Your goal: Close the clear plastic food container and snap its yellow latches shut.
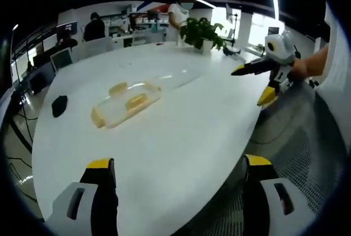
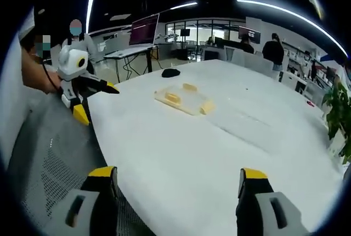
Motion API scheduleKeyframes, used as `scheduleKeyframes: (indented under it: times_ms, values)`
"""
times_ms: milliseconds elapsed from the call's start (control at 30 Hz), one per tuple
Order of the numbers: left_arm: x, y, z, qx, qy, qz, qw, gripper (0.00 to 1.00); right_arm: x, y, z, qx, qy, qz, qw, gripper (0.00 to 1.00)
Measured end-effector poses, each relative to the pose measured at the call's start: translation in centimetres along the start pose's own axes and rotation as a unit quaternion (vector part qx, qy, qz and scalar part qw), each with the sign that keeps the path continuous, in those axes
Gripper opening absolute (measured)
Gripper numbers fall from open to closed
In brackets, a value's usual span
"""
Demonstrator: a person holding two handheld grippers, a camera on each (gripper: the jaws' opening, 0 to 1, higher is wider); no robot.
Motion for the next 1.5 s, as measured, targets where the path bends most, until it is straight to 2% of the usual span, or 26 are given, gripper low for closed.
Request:
scheduleKeyframes:
  times_ms: [200, 300, 467, 833, 1500]
  values:
    - [-0.5, -0.3, -0.3, -0.012, 0.008, -0.002, 0.9999, 0.92, -0.8, -0.7, 0.4, 0.006, -0.007, 0.000, 1.0000, 0.89]
    - [-0.8, -0.3, -0.6, -0.012, 0.009, -0.003, 0.9999, 0.92, -1.3, -0.8, 0.3, 0.018, -0.014, -0.010, 0.9997, 0.89]
    - [-1.1, 0.1, -0.9, -0.017, 0.010, -0.012, 0.9997, 0.91, -1.8, -1.3, 0.5, 0.015, -0.025, -0.003, 0.9996, 0.89]
    - [-2.0, 0.3, -2.0, -0.020, 0.013, -0.022, 0.9995, 0.89, -3.0, -1.5, 1.5, 0.031, -0.035, -0.021, 0.9987, 0.87]
    - [-3.5, 0.4, -3.5, -0.037, 0.020, -0.039, 0.9983, 0.86, -4.6, -3.2, 3.5, 0.057, -0.050, -0.028, 0.9967, 0.85]
Point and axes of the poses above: the point that each gripper's makers call its tool centre point, and the gripper's own axes: x roughly backward along the fingers, z roughly to its right, y roughly out of its underside, the point moved 1 cm from there along x, roughly backward along the fingers, and after that the axes turned 13 degrees about -y, right-handed, at the moved point
